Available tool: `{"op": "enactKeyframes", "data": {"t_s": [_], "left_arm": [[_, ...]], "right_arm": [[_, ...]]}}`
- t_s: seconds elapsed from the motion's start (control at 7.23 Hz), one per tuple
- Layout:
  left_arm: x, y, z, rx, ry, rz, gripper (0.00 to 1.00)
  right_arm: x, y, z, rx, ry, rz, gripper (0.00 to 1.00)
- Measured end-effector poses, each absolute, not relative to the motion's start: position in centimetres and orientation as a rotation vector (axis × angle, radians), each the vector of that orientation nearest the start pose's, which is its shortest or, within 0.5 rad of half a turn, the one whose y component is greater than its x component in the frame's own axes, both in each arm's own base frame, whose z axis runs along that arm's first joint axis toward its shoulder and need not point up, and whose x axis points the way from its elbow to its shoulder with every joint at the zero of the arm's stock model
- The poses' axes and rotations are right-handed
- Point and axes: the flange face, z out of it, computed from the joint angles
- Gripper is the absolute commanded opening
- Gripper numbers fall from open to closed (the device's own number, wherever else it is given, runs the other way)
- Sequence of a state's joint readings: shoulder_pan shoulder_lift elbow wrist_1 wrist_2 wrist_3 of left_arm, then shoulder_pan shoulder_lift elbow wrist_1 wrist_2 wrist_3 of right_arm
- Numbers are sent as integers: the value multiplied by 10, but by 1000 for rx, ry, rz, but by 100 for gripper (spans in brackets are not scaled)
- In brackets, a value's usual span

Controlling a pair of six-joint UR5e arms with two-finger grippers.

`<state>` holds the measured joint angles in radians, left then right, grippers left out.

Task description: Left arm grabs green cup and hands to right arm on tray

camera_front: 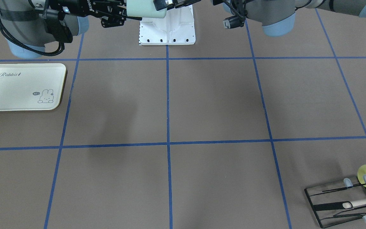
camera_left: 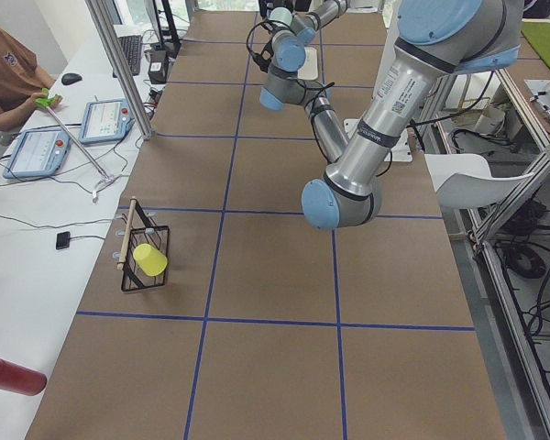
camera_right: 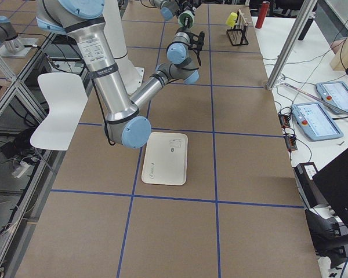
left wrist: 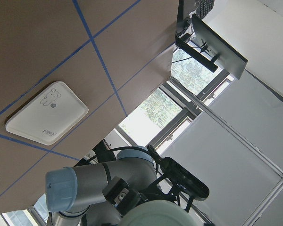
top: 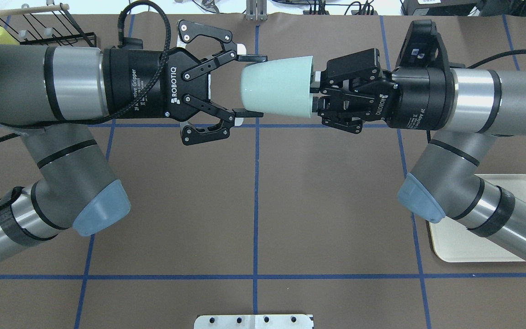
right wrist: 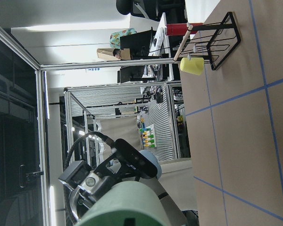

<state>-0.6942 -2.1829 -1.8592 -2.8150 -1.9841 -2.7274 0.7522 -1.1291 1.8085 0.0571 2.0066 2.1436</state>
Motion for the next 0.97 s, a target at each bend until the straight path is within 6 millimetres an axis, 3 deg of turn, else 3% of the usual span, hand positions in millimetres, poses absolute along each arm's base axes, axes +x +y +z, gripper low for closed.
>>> {"op": "enactKeyframes", "data": {"t_s": [0.14,0.97], "left_arm": [[334,-397,70,-735,2035,-661,99],[323,-395,64,-716,2069,-664,100]], "right_arm": [[-293,-399,166,-23,-2242,220,0],[-290,-398,171,-81,-2248,252,0]]}}
